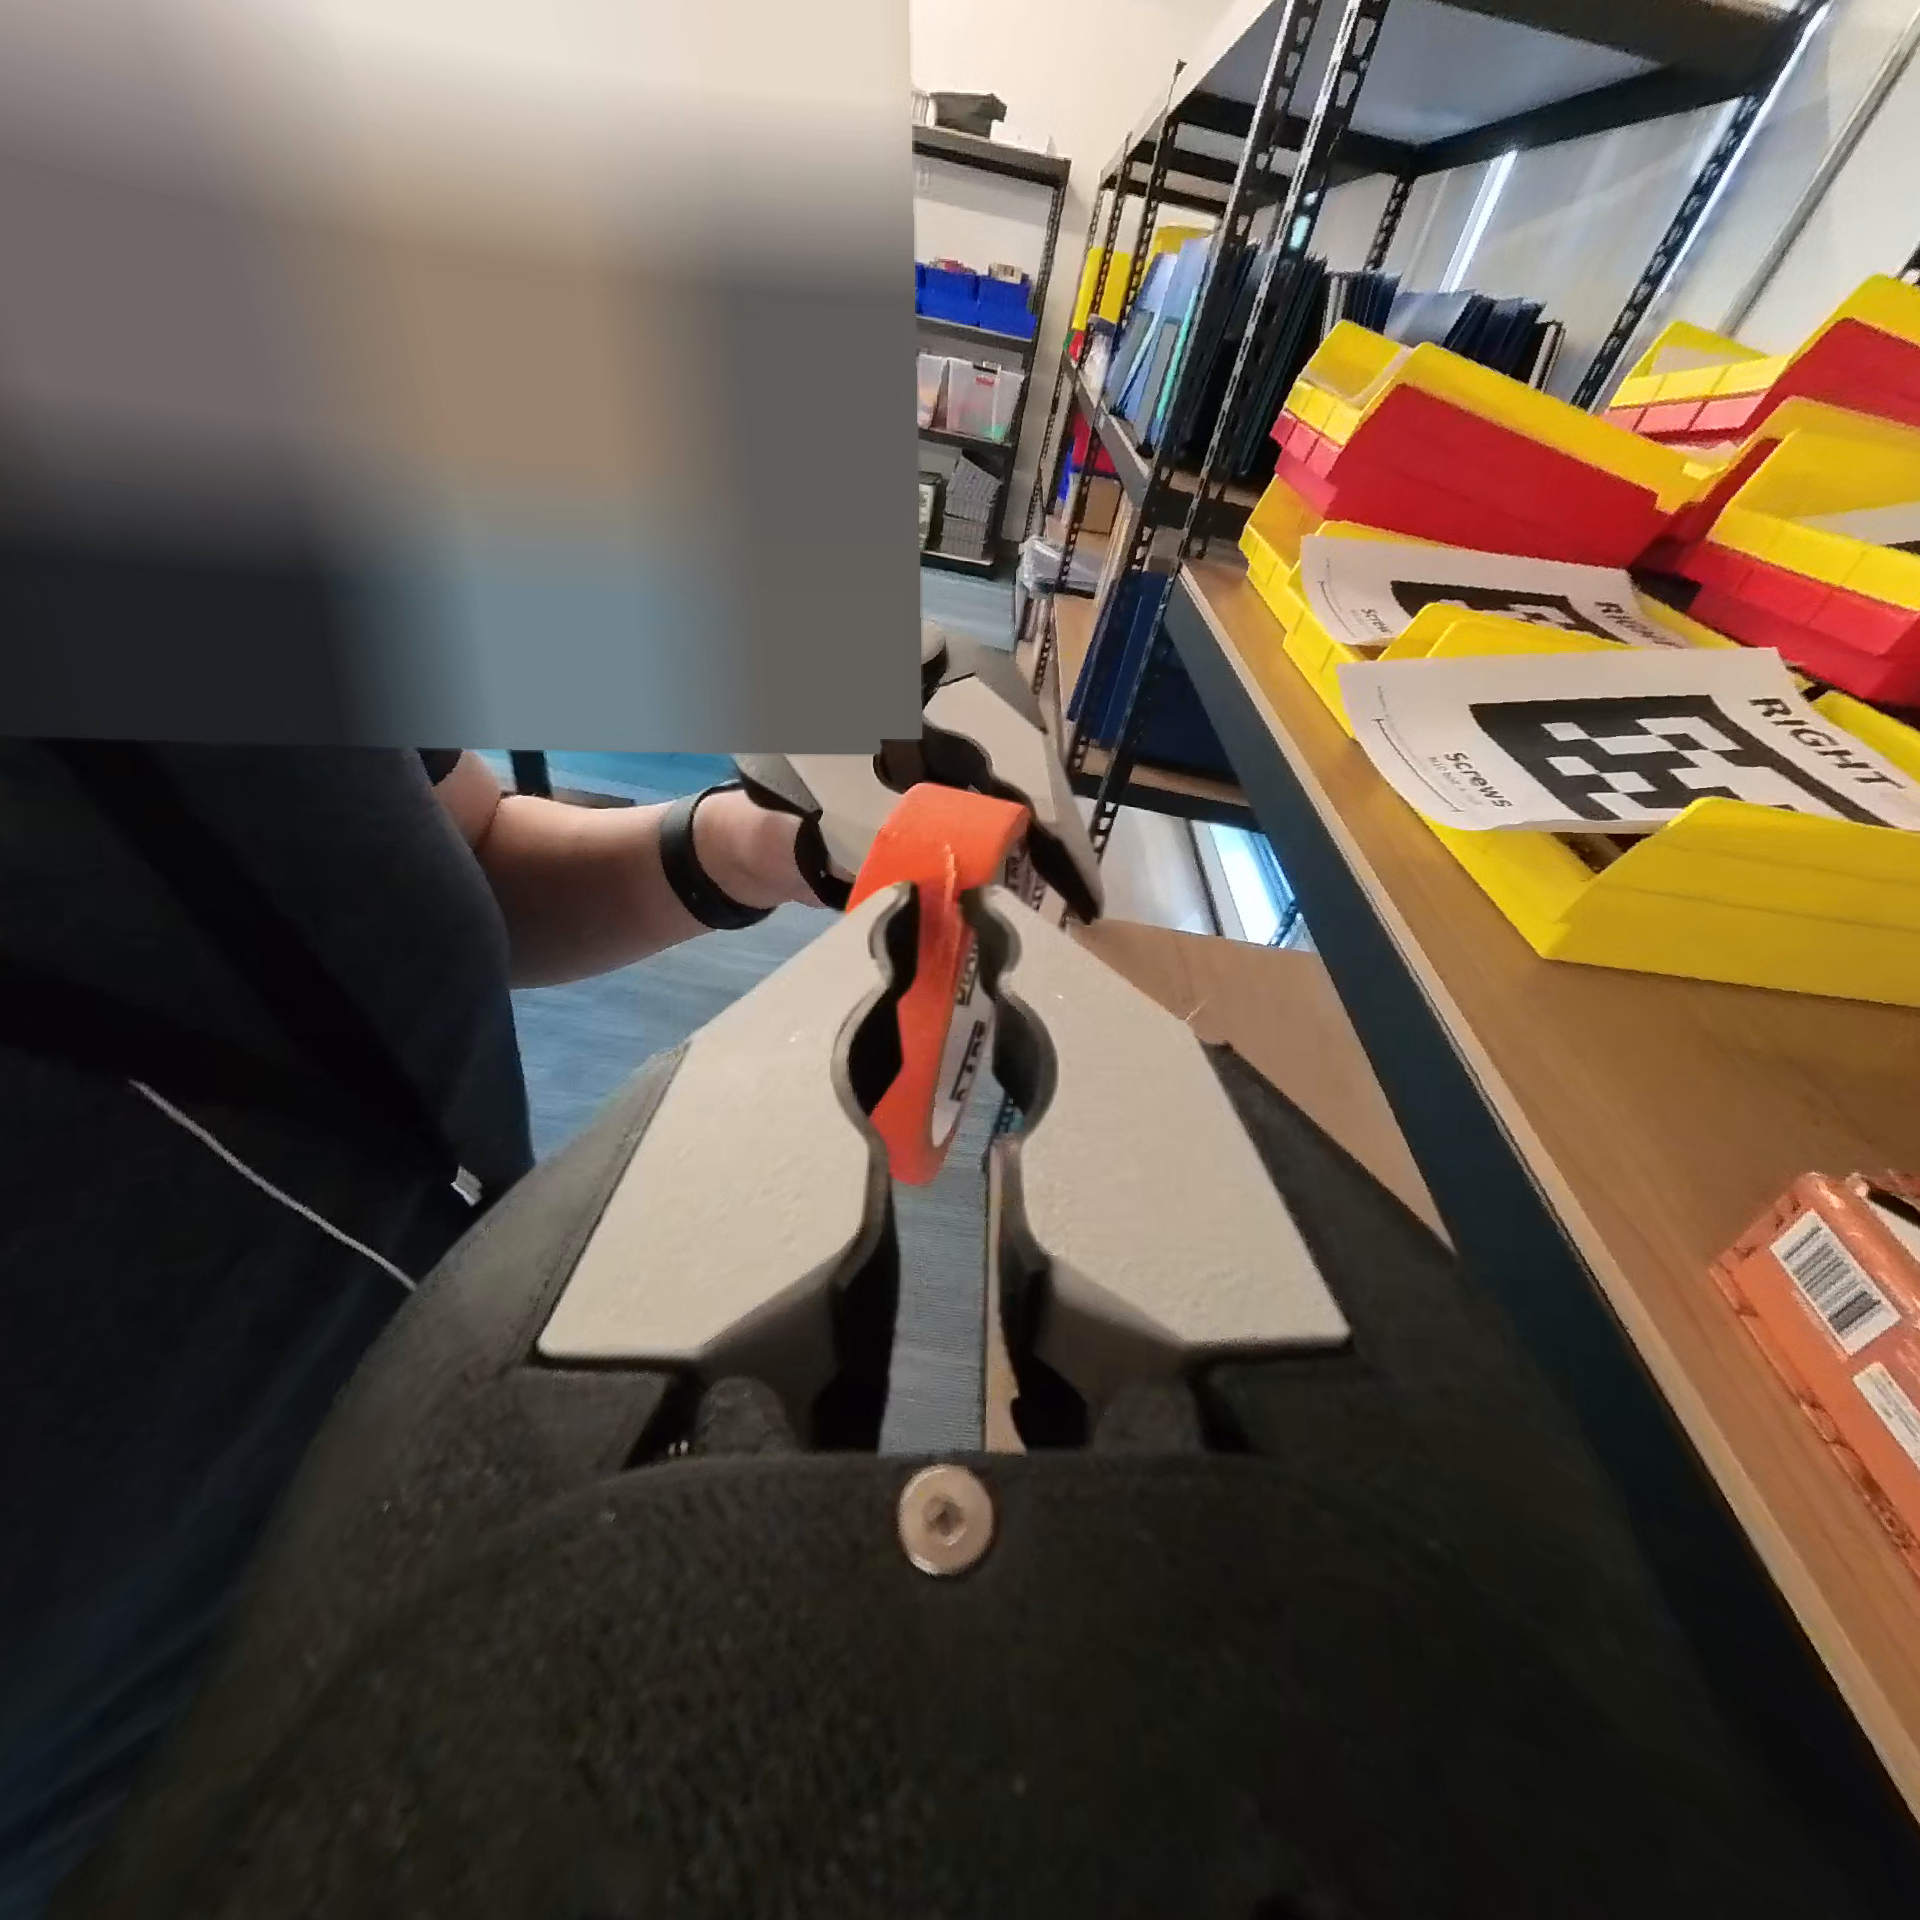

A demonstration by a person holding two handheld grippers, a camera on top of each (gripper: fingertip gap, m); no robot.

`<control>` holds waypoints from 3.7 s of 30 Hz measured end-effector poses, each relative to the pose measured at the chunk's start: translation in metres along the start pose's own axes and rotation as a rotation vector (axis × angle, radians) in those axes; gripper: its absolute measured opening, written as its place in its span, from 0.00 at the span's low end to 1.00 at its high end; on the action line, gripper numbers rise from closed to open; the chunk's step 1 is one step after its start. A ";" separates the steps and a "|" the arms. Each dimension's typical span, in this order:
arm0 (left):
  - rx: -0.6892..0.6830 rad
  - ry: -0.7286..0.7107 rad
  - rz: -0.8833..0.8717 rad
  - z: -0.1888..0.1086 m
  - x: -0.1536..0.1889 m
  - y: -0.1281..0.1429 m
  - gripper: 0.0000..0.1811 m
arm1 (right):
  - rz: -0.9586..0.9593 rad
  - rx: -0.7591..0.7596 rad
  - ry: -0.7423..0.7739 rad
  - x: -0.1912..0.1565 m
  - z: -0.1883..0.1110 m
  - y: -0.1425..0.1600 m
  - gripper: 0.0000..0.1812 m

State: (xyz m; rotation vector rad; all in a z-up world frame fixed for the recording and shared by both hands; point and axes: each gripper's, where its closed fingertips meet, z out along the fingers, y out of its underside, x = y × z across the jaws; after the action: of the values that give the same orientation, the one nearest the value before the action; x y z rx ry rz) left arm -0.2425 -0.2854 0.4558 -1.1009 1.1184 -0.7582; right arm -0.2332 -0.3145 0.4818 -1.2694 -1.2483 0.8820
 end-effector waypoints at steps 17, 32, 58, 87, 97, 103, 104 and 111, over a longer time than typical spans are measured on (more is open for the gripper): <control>-0.006 -0.001 0.020 0.001 0.006 -0.002 0.11 | 0.003 -0.086 -0.133 -0.006 0.001 0.005 0.05; -0.010 -0.013 0.009 0.004 0.000 -0.003 0.11 | -0.169 -0.119 -0.017 0.000 0.000 0.001 0.01; -0.006 -0.005 -0.020 -0.001 -0.009 0.004 0.11 | -0.044 -0.089 -0.044 0.003 -0.002 0.008 0.00; -0.035 -0.019 0.054 0.005 0.003 0.004 0.12 | -0.034 -0.106 -0.073 -0.005 0.001 0.007 0.01; -0.041 -0.005 0.061 0.007 0.005 0.004 0.12 | -0.074 -0.138 -0.085 -0.005 0.003 0.009 0.03; -0.056 -0.012 0.065 0.008 0.003 0.006 0.12 | -0.125 -0.179 -0.063 -0.004 0.004 0.014 0.00; -0.058 -0.011 0.067 0.008 0.003 0.007 0.12 | -0.135 -0.185 -0.062 -0.004 0.004 0.014 0.00; -0.047 0.004 0.067 0.011 0.003 0.004 0.12 | -0.098 -0.136 -0.109 -0.007 -0.002 0.011 0.00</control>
State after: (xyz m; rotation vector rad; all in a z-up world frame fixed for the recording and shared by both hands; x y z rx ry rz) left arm -0.2314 -0.2838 0.4512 -1.0961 1.1754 -0.6850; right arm -0.2311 -0.3195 0.4701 -1.2683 -1.4653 0.8153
